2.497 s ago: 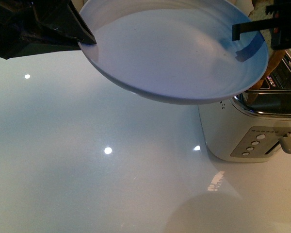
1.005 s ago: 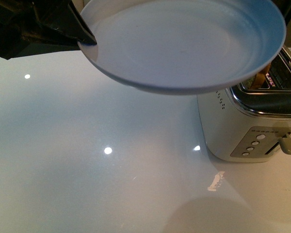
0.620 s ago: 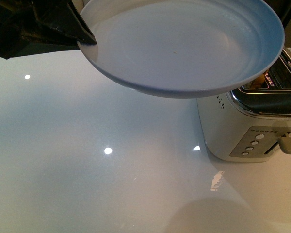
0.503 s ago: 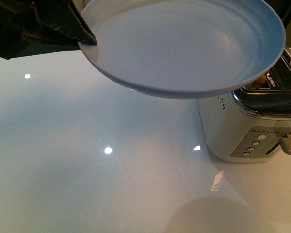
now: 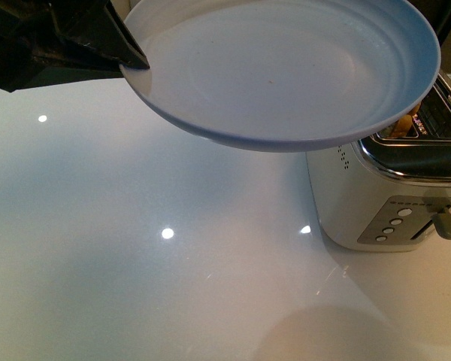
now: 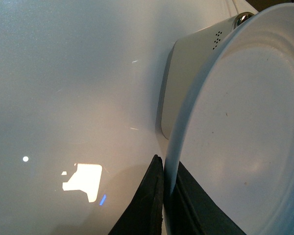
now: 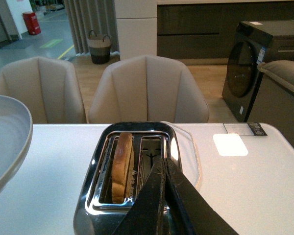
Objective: Left arm holds plate, right arm toasts bread
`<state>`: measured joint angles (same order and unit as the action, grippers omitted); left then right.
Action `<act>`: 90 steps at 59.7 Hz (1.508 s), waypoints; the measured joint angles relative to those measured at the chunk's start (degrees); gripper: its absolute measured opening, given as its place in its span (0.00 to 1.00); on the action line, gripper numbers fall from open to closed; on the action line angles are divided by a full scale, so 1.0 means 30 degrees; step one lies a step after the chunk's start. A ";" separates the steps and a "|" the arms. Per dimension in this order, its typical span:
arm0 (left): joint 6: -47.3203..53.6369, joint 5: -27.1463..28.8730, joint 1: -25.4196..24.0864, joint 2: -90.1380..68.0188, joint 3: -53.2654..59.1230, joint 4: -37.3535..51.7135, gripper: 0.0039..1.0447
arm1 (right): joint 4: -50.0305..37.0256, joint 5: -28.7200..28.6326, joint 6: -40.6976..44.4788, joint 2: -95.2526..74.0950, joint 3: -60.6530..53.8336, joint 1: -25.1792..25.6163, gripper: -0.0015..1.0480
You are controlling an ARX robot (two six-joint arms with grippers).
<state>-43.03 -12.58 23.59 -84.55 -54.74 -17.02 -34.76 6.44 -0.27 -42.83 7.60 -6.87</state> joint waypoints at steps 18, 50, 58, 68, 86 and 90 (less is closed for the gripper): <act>-0.0007 0.0000 0.0000 0.0000 0.0000 0.0000 0.03 | 0.1734 -0.2011 0.0022 0.2958 -0.1253 0.2193 0.02; -0.0007 -0.0007 0.0000 0.0000 -0.0007 0.0000 0.03 | 0.4430 -0.2142 0.0029 0.7133 -0.2193 0.2229 0.02; -0.0007 -0.0007 0.0000 0.0000 -0.0015 0.0000 0.03 | 0.5450 -0.2142 0.0029 0.8145 -0.2193 0.2229 0.02; -0.0007 -0.0007 0.0000 0.0000 -0.0015 0.0000 0.03 | 0.6528 -0.2142 0.0029 0.9231 -0.2193 0.2229 0.02; -0.0007 -0.0007 0.0000 0.0000 -0.0015 0.0000 0.03 | 0.7905 -0.2142 0.0029 1.0601 -0.2193 0.2229 0.02; -0.0007 -0.0015 0.0000 0.0000 -0.0015 0.0000 0.03 | 0.8204 -0.2142 0.0029 1.0899 -0.2193 0.2229 0.02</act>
<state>-43.05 -12.62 23.59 -84.55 -54.78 -17.02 -10.15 0.01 -0.19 -10.13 1.02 -0.19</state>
